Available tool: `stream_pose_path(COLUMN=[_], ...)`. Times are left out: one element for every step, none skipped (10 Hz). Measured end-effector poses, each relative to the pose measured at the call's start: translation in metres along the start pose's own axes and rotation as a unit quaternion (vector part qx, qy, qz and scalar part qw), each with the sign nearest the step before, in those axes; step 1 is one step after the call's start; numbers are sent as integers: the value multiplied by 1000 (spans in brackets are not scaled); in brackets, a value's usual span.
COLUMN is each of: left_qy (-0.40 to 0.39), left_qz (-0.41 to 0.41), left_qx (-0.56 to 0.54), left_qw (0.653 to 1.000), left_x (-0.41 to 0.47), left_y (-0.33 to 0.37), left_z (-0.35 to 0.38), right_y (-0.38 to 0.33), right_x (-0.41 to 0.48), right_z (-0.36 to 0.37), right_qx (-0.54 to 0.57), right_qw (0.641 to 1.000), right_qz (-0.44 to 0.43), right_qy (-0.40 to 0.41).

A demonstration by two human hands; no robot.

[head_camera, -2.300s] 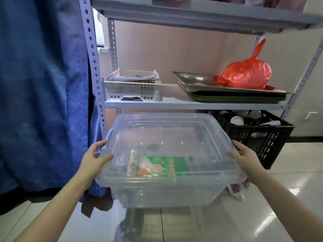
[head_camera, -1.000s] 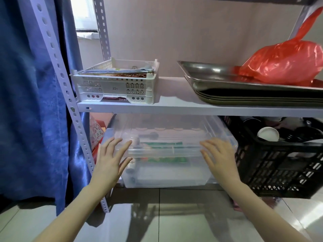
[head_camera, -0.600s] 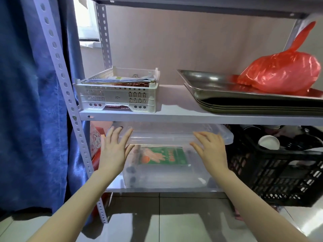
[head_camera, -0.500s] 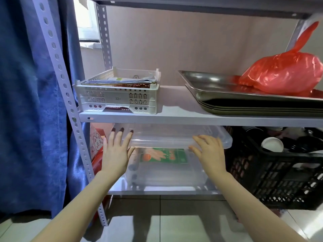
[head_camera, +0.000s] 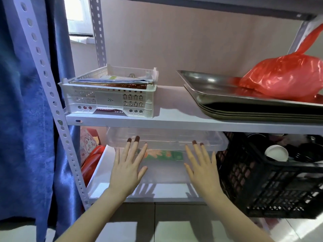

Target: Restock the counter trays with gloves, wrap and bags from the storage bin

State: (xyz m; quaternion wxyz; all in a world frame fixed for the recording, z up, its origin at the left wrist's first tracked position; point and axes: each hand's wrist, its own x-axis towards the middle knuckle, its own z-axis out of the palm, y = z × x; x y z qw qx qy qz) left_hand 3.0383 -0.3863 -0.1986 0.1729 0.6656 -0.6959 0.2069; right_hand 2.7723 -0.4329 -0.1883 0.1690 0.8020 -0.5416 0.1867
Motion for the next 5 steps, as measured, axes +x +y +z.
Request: stream_pose_path(left_qy=[-10,-60,-153,-207,-206], left_qz=[-10,-20,-38,-28,-51], left_qx=[-11,-4,-9,-32,-93], left_qw=[1000,998,987,978,973], left_x=[4,6,9,12,13], left_y=[1,5,14,27,36], left_z=[2,-9,-39,-88,-148], right_y=[-2,-2,-1,-5,-6], right_x=[4,7,5,5,12], right_z=[8,-3,-45,-101,-159], right_qx=[2,6,32,85,127], right_qw=[999,995,984,971,963], right_qz=[24,25,7,-3,9], right_qy=[-31,-101,-175,-225,-236])
